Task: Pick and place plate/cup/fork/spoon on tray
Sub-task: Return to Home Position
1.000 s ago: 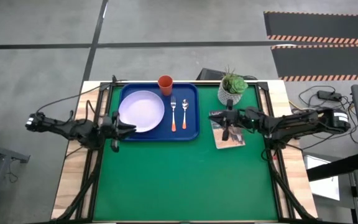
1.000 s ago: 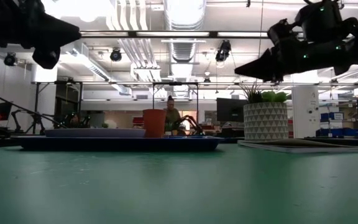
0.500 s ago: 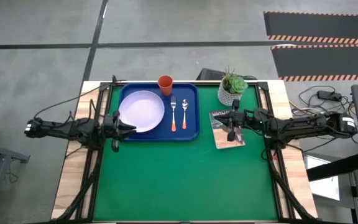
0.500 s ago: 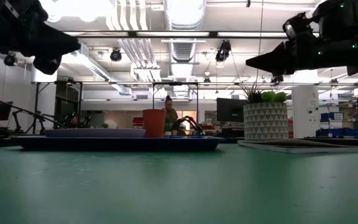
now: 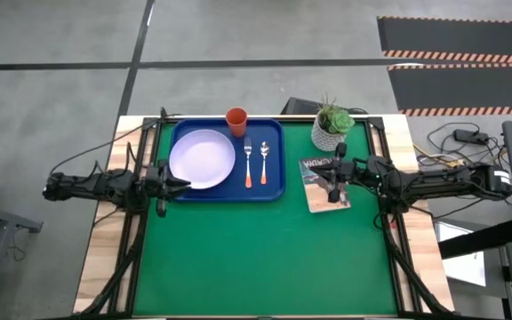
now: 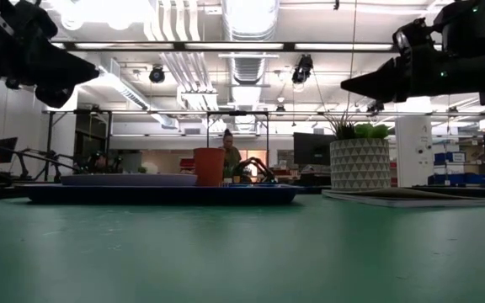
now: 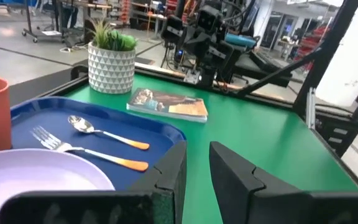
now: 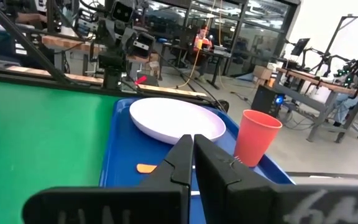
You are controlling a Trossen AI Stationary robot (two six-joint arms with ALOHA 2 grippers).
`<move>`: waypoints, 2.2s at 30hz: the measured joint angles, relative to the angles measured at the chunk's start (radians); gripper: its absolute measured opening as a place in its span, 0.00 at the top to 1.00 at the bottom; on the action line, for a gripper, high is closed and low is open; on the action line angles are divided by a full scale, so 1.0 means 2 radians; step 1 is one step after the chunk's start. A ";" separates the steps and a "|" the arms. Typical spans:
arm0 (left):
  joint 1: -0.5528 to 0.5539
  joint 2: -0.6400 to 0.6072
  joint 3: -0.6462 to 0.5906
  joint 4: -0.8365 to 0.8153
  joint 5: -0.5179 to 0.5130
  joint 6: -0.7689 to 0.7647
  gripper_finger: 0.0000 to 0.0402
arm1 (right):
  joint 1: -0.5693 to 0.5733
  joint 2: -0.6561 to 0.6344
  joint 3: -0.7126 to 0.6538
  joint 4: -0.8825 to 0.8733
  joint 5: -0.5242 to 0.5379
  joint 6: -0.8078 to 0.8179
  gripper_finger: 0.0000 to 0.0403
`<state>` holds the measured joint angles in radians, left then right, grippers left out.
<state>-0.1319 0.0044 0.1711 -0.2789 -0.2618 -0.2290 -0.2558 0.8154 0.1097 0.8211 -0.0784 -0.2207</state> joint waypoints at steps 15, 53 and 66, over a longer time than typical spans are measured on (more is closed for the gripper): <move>0.000 0.009 -0.060 0.108 0.019 -0.002 0.86 | 0.000 -0.002 -0.027 0.027 0.000 -0.029 0.98; 0.000 0.018 -0.068 0.126 0.022 0.002 0.86 | 0.000 -0.279 -0.049 -0.206 0.027 -0.015 0.98; 0.000 0.027 -0.068 0.125 0.017 0.030 0.86 | 0.000 -0.394 -0.049 -0.310 0.021 -0.007 0.98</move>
<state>-0.1322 0.0583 0.0349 -0.0288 -0.2287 -0.1692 -0.2558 0.0274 0.0109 0.2017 -0.0368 -0.2352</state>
